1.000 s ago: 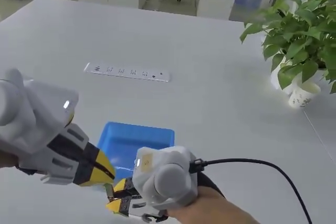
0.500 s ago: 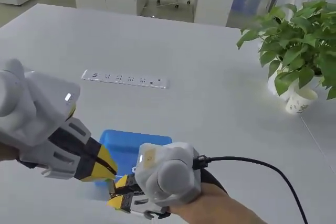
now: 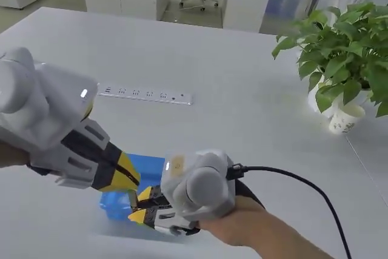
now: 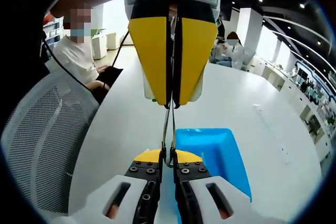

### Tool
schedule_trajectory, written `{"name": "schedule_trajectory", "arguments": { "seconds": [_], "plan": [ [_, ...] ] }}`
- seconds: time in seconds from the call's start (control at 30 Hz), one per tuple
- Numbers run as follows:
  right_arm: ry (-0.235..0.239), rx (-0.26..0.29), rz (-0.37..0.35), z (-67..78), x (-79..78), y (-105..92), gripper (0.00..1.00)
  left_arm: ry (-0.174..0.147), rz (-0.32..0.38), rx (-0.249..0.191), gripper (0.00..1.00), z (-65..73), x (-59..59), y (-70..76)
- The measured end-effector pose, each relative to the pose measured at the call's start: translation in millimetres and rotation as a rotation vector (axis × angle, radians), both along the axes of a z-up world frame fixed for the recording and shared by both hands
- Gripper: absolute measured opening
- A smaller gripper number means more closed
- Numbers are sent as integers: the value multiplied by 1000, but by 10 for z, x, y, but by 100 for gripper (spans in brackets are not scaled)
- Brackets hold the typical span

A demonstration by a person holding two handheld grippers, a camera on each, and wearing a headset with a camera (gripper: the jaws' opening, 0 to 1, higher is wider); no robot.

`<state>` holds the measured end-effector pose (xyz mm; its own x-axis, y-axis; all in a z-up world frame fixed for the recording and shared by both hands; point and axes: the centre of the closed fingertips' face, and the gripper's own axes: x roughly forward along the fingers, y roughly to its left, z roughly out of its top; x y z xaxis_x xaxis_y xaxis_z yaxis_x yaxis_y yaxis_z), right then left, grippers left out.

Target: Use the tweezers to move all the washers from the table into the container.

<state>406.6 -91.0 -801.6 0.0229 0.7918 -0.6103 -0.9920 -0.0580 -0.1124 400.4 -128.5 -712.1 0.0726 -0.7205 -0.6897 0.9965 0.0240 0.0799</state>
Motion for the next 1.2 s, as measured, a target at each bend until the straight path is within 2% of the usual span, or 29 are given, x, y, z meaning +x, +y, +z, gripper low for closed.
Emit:
{"name": "schedule_trajectory", "arguments": {
  "seconds": [0.47, 0.87, 1.2],
  "plan": [
    [-6, 6, -26, 14, 275, 19, 9, -26, -13, -4, 3, 6, 251, 15],
    [22, -7, -31, -125, 457, 65, 9, -12, 8, -11, 3, -130, 450, 70],
    [52, -31, -32, -300, 528, 66, 9, 10, 19, -14, 3, -300, 550, 80]
  ]
}}
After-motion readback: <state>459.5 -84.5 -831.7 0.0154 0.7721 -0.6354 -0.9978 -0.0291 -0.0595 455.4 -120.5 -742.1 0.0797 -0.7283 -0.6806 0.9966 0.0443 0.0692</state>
